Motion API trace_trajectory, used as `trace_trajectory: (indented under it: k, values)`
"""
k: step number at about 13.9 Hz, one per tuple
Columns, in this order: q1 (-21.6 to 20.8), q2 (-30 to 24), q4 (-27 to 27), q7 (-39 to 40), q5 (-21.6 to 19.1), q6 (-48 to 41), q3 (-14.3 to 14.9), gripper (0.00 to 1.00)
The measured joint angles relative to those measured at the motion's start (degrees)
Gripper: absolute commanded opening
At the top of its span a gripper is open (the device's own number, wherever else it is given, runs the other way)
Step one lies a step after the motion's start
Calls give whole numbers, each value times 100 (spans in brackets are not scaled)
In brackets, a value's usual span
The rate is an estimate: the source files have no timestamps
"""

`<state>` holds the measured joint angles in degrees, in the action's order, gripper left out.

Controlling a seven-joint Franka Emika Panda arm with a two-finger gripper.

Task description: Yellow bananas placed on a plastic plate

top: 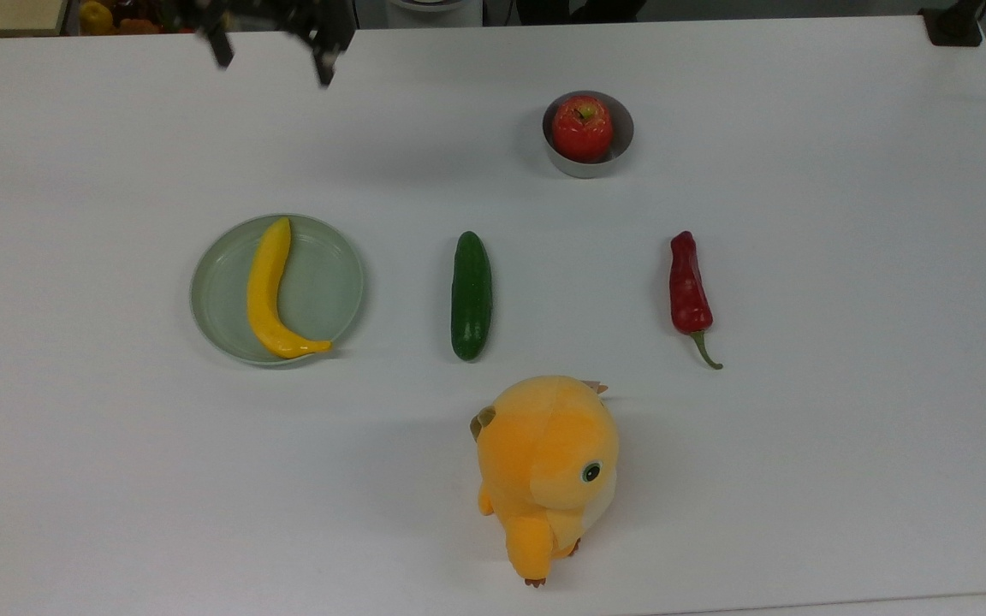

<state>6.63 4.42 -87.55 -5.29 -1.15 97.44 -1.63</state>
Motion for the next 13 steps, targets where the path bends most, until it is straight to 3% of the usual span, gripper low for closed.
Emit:
trace_trajectory:
  k: [5,8,13]
  values:
    - [-706,-607,-231,-54,-73,-575,53,100]
    - [-1499,-690,-459,-57,-73,-541,380,100]
    - [-1527,-448,-512,291,-73,-226,492,100]
